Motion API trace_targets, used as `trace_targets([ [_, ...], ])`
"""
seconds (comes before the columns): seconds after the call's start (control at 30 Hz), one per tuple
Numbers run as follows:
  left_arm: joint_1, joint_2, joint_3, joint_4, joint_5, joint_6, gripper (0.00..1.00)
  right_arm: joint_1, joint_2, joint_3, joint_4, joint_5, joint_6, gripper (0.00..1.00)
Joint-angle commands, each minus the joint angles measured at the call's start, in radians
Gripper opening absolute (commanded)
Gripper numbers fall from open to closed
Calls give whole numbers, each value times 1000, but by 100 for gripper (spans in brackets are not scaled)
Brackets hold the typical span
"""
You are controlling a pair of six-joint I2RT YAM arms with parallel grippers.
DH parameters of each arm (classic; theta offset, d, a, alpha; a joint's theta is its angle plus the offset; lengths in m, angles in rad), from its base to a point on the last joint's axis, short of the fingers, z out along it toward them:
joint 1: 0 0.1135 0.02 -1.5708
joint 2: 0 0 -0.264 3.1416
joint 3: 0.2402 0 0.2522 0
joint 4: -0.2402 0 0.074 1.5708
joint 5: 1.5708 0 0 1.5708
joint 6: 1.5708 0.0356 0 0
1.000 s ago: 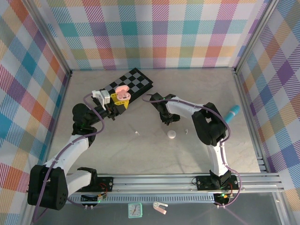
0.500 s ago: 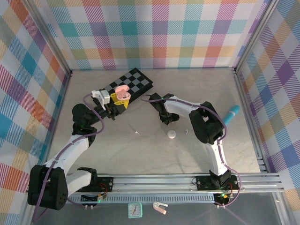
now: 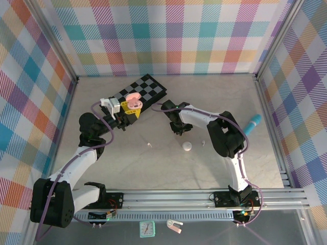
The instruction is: Insert the wireless bluetooth earbuds into the charging case
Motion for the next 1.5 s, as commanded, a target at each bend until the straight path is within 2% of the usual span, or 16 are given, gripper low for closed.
trace_targets([
  [0.0,13,1,5,57,26,-12,30,12,-57,-29,29,-9,-10,32],
  [0.2,13,2,7,58,26,-12,30,32,-30,15,-72,111,-36,32],
  [0.33,13,3,7,59,29,-13,30,44,-54,-17,-49,95,-92,34],
  [0.63,14,-3,5,54,30,-15,29,57,-130,-150,68,99,-490,37],
  [0.73,13,-4,7,52,29,-15,29,56,-123,-158,74,124,-561,37],
  [1.47,13,-50,10,-7,27,6,29,50,-4,-90,69,169,-549,29],
])
